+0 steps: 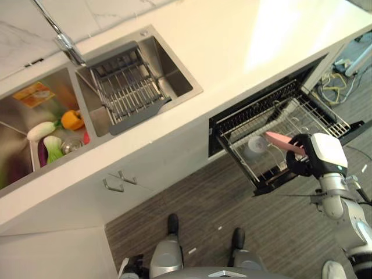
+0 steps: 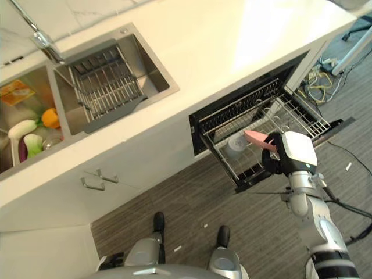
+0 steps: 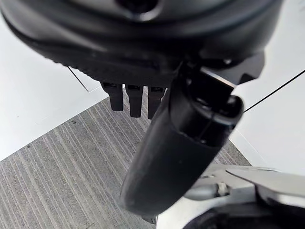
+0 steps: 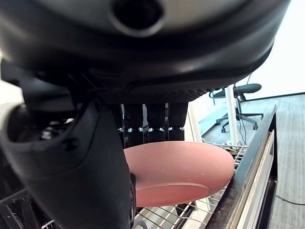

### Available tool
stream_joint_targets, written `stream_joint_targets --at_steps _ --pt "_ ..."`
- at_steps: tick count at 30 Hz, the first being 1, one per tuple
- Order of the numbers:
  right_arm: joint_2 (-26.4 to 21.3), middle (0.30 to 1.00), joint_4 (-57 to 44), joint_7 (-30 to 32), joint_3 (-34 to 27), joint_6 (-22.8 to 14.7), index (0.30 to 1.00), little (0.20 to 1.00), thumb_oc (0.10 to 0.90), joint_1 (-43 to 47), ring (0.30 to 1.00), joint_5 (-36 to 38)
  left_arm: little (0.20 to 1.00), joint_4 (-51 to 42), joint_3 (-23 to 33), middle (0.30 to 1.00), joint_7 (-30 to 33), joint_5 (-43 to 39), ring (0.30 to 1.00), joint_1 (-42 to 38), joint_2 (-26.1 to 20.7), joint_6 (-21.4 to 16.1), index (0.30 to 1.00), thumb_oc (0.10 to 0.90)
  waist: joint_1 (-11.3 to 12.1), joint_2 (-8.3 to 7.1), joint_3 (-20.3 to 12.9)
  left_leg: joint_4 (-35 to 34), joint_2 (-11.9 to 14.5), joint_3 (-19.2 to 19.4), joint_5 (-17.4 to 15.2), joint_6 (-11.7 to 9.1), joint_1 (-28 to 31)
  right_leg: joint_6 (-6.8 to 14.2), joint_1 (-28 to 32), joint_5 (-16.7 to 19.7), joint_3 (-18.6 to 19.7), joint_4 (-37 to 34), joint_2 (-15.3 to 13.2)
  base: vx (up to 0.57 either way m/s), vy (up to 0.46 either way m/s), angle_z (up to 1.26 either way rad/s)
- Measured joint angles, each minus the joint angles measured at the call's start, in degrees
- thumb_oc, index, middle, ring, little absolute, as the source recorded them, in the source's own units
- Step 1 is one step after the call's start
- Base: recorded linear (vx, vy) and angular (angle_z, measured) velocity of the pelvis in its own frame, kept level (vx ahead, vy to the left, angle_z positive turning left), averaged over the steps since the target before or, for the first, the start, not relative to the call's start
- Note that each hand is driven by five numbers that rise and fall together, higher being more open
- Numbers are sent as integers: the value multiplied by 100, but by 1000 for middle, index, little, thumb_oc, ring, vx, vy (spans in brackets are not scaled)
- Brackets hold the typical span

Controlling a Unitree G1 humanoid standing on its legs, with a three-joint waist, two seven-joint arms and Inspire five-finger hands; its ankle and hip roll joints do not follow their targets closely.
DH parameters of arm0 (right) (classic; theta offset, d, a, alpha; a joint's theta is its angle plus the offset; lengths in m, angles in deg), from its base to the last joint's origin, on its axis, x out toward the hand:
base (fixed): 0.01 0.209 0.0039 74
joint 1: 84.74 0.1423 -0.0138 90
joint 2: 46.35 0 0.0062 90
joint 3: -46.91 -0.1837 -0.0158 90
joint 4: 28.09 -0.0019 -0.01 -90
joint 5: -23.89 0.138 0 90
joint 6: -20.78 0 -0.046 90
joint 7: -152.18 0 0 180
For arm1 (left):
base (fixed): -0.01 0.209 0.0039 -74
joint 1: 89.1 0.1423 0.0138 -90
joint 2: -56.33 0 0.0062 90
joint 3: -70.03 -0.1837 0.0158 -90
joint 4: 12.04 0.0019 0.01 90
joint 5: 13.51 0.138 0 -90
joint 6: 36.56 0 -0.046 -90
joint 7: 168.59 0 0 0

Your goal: Place the dishes in the dishwasher.

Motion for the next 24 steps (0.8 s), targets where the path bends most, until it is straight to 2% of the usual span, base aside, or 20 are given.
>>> stream_joint_targets --at_steps 4,6,11,14,15,18,21,22,23,24 --pt "-24 300 510 99 243 60 300 300 400 510 300 -35 900 -26 -32 900 3 -21 900 -86 -17 -68 900 800 -12 69 238 42 -1 18 18 -9 -23 -1 -14 -1 24 0 -9 -40 16 -2" --pt "-27 300 855 113 279 152 300 300 400 770 300 -31 900 -17 -71 900 0 -24 900 -190 -10 -69 900 800 13 150 309 42 -1 9 18 -9 -48 -1 -26 -1 6 1 -10 6 12 4" --pt "-112 300 1670 149 825 217 300 300 400 1382 300 -17 900 -14 -175 900 3 -66 900 -225 -42 -78 900 800 8 177 331 19 -4 52 18 -9 -2 -6 -23 -7 45 0 -18 24 7 -4" --pt "-155 300 1794 155 909 233 300 300 400 1522 300 -12 900 -19 -195 900 -2 -66 900 -232 -57 -90 900 800 18 181 330 17 0 58 18 -10 10 -9 -15 -9 49 -1 -14 0 0 0" --pt "-233 300 2181 157 1083 244 300 300 400 1811 300 37 900 -18 -256 900 -15 -65 900 -245 -79 -102 900 800 24 196 323 17 -2 57 18 -10 31 -9 6 -9 52 -5 -15 0 0 0" --pt "-280 300 2468 166 1173 285 300 300 400 2105 300 78 900 -13 -259 900 -20 -67 900 -278 -91 -111 900 800 19 229 323 18 2 50 19 -9 44 -10 27 -8 46 -5 -9 0 1 1" --pt "-549 300 3036 170 1722 340 300 300 400 2551 300 76 900 -27 -281 900 -31 -114 900 -298 -95 -116 900 800 44 284 315 22 0 31 19 -9 107 -9 98 -9 31 -9 -9 -1 1 1" --pt "-593 359 3095 168 1751 347 359 359 439 2607 359 83 900 -23 -283 900 -35 -117 900 -312 -100 -125 900 800 63 312 314 23 6 28 19 -9 103 -10 99 -8 24 -21 -6 0 0 0" --pt "-595 521 3219 139 1820 337 521 521 547 2681 521 110 900 -10 -333 900 -45 -119 900 -325 -109 -113 900 800 50 321 307 23 7 28 19 -9 112 -10 111 -8 26 -6 -3 0 0 0" --pt "-596 900 3225 128 1819 353 900 900 800 2680 900 150 900 -13 -380 900 -54 -119 900 -324 -114 -115 900 800 53 332 300 24 5 27 19 -9 115 -10 115 -8 25 -4 -4 0 0 0"
